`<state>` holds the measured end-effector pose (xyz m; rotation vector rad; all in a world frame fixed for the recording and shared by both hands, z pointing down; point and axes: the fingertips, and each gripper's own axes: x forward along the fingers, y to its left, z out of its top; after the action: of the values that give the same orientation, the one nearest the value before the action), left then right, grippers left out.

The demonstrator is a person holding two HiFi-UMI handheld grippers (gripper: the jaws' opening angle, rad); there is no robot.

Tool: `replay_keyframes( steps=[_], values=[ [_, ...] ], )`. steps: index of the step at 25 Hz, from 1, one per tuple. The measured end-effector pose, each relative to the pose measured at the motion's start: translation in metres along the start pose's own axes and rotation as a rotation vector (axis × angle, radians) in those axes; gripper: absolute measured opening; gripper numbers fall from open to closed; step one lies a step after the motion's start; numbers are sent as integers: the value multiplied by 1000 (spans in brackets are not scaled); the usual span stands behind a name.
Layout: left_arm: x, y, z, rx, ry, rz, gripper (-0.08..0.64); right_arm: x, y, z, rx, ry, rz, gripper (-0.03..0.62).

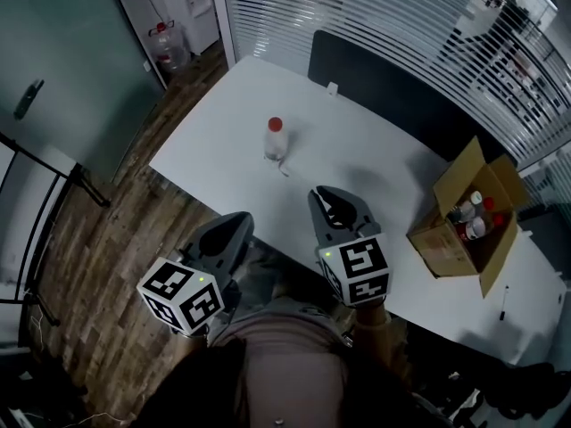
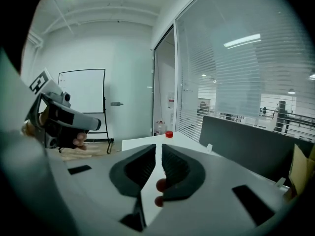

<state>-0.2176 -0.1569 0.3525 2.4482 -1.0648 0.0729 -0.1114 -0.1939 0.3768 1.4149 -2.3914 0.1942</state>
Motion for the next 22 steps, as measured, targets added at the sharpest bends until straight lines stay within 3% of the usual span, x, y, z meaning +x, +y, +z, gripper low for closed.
replay_keyframes(
  steps=[22],
  values=[
    [-44,-71,-34,41,-12,-10,9,-99,28,-21,-13,-49,-44,29]
  ],
)
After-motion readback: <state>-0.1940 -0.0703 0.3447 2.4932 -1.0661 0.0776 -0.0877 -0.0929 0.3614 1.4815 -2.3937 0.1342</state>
